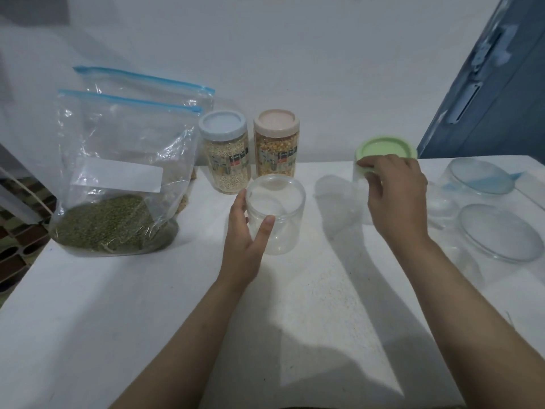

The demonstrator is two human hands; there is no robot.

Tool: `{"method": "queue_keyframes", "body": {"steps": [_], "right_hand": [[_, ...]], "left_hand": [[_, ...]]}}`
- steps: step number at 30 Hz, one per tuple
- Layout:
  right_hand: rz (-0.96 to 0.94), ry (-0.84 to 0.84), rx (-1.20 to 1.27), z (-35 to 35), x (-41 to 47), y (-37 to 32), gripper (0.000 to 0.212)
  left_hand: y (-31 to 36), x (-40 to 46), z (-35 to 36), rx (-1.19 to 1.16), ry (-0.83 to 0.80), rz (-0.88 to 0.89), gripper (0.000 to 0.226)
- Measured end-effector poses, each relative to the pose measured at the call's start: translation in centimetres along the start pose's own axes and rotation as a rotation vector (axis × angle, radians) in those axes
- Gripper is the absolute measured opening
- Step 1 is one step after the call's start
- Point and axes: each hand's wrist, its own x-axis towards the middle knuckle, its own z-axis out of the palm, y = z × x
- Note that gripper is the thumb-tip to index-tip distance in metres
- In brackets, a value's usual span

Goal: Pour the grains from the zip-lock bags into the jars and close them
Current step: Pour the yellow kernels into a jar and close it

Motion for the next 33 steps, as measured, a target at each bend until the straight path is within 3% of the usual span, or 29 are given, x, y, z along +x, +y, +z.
{"method": "queue_keyframes", "body": {"steps": [8,15,20,25,33], "right_hand": [[-0.178,-0.107,0.356,-2.6,-4.4,-3.8,0.025],[-0.233,-0.224,0.575,-3.2,-7.0,-5.3,0.018],[-0.086,-0.321,0.73,-2.2,-7.8,-5.5,0.032],[0.011,-0.355,0.917,-1.9,-7.8,-5.6,0.049],[-0.058,-0.491,1.07,-1.9,-6.0,-4.2,0.041]], "left_hand": [[-0.2,0.0,-0.4,0.084,0.069,0.015,0.085],[1.4,-4.7,-0.3,0.225,0.055,0.35,0.079],[1.2,-5.6,-0.4,0.14,-0.135,0.3,0.085],[1.6,-5.9,-0.8,0.066,-0.194,0.208,0.082],[2.4,-5.5,-1.2,0.051,-0.257,0.202,0.077]]}}
